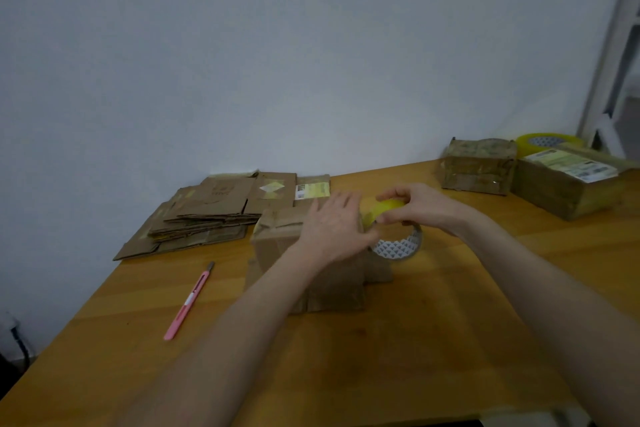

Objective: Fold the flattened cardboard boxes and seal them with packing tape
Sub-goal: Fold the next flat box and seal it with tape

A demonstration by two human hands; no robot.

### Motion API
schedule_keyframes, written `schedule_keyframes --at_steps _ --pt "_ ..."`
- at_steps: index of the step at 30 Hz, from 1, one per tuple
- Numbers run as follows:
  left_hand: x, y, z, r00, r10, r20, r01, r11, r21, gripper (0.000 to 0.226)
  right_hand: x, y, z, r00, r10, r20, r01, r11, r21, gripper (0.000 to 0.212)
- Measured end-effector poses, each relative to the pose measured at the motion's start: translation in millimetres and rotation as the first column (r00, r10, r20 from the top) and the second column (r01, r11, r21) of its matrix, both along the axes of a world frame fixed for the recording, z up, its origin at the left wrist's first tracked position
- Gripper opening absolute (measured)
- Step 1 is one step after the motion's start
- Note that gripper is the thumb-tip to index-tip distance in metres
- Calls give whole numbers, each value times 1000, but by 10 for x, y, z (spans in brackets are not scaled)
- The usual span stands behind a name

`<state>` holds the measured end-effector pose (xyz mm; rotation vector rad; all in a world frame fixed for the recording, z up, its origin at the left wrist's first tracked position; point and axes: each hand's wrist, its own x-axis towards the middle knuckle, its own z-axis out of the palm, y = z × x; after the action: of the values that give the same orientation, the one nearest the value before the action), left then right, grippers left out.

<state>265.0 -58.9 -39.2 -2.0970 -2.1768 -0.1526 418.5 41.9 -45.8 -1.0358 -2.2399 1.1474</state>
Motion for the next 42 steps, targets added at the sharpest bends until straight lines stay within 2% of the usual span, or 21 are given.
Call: schedule_keyframes --at_steps 5,10,13,18,21,23,25,30,38,42 --pt "-198 95 -125 999 37 -23 -38 999 -19 74 212 34 -129 990 -34 -138 18 993 -118 39" --pt "-295 59 -170 999 -12 -45 14 999 37 73 196 -47 -155 978 -35 -206 35 999 -4 41" --pt "-309 61 -195 998 -11 -64 14 998 59 72 224 -71 -105 988 31 -150 -14 994 110 41" --pt "-312 78 -196 998 -13 -55 16 998 54 71 204 -78 -31 998 27 -62 -9 958 285 42" --pt "-328 74 -203 998 -19 -54 22 998 52 71 205 -66 2 1000 17 -14 -12 942 336 41" --pt "-346 64 -202 999 -24 -40 26 998 54 71 274 -33 -21 996 -12 84 -20 930 366 40" --pt "-365 53 -210 999 -30 -45 33 997 67 70 345 -30 -43 991 -38 128 -9 937 349 44" --pt "-373 35 -221 998 -17 -61 21 998 67 70 366 -81 -94 996 -39 78 17 964 264 48" --pt "-378 37 -232 999 -1 -50 5 997 72 70 309 -139 -51 987 -97 130 51 946 320 42" --pt "-393 -2 -244 995 3 -101 9 993 121 67 218 -144 17 980 -114 165 56 946 318 47"
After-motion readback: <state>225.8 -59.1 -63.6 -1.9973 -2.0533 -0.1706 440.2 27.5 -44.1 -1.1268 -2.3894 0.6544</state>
